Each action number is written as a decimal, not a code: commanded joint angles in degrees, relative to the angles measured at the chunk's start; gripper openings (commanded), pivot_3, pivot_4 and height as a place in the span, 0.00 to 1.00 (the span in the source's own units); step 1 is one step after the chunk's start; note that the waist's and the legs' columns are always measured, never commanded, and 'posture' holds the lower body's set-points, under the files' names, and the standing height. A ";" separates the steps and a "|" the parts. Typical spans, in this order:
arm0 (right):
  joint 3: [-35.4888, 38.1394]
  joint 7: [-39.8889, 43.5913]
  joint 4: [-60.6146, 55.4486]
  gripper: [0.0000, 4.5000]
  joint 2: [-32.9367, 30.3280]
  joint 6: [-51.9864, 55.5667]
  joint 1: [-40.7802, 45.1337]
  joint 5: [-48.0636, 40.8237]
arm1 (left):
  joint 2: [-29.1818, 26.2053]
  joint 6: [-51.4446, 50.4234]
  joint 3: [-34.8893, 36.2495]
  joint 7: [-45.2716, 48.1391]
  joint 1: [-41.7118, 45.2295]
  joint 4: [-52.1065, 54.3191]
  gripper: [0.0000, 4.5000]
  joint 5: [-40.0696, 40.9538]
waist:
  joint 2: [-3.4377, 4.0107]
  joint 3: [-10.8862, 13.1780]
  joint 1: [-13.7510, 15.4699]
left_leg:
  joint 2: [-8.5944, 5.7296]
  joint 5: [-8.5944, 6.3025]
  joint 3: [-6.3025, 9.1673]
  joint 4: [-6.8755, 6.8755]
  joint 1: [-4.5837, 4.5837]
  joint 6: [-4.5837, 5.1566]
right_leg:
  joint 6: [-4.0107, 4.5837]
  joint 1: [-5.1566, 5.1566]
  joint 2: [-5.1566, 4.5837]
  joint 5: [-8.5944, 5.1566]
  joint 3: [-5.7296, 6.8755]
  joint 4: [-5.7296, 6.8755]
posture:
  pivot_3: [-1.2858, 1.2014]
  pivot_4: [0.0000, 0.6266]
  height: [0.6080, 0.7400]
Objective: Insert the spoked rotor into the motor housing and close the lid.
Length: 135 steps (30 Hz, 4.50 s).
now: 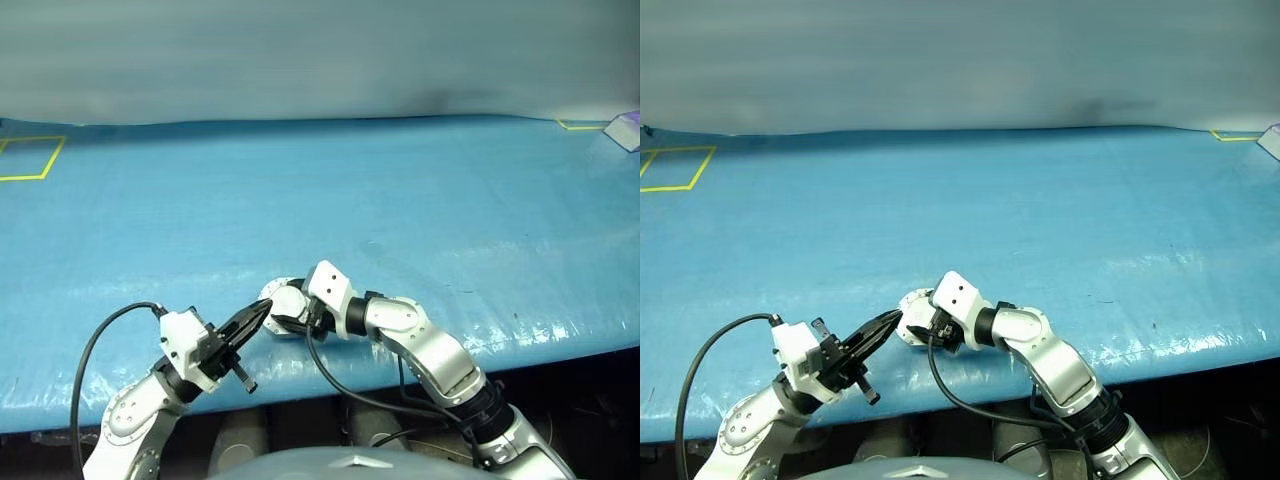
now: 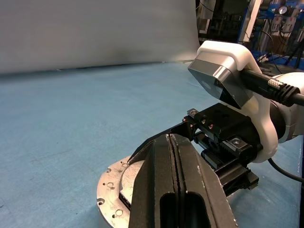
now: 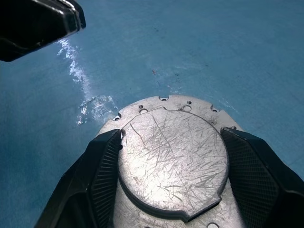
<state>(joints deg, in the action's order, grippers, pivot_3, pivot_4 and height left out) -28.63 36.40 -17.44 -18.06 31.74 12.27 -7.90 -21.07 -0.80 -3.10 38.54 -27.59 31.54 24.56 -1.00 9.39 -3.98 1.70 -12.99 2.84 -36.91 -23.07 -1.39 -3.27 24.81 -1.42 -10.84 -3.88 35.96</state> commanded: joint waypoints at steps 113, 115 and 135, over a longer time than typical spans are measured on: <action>37.16 -25.54 4.77 1.00 17.89 37.25 -17.96 -65.59 | -14.72 -31.76 -5.46 9.71 29.35 -14.90 0.00 -0.58 | 0.05 -0.05 1.78 | -0.03 -0.12 0.02 -0.03 -0.21 0.16 | -0.10 -0.21 0.04 -0.05 0.03 0.02 | 0.52 0.24 1.00; 36.93 -25.67 5.10 0.96 17.57 37.44 -18.08 -65.93 | -14.69 -31.81 -5.57 9.73 29.28 -14.88 0.00 -0.58 | 0.05 -0.05 1.78 | -0.03 -0.12 0.02 -0.04 -0.21 0.16 | -0.11 -0.21 0.03 -0.05 0.03 0.02 | 0.52 0.24 1.00; 35.69 -26.70 4.36 0.26 15.00 37.13 -21.05 -68.07 | -14.80 -31.35 -4.98 10.06 29.82 -15.83 0.00 -0.59 | 0.10 -0.07 1.78 | -0.03 -0.13 0.03 -0.04 -0.26 0.18 | -0.10 -0.18 0.04 -0.06 0.03 0.00 | 0.52 0.24 1.00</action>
<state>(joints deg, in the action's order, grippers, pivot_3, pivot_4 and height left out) 7.88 9.79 -11.77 -2.65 68.00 -8.08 -74.64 -36.08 -31.84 -6.83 47.91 2.49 16.39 24.67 -0.90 9.31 -2.20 1.67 -13.12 2.86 -36.95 -23.33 -1.21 -3.38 24.62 -1.39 -10.90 -3.85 35.95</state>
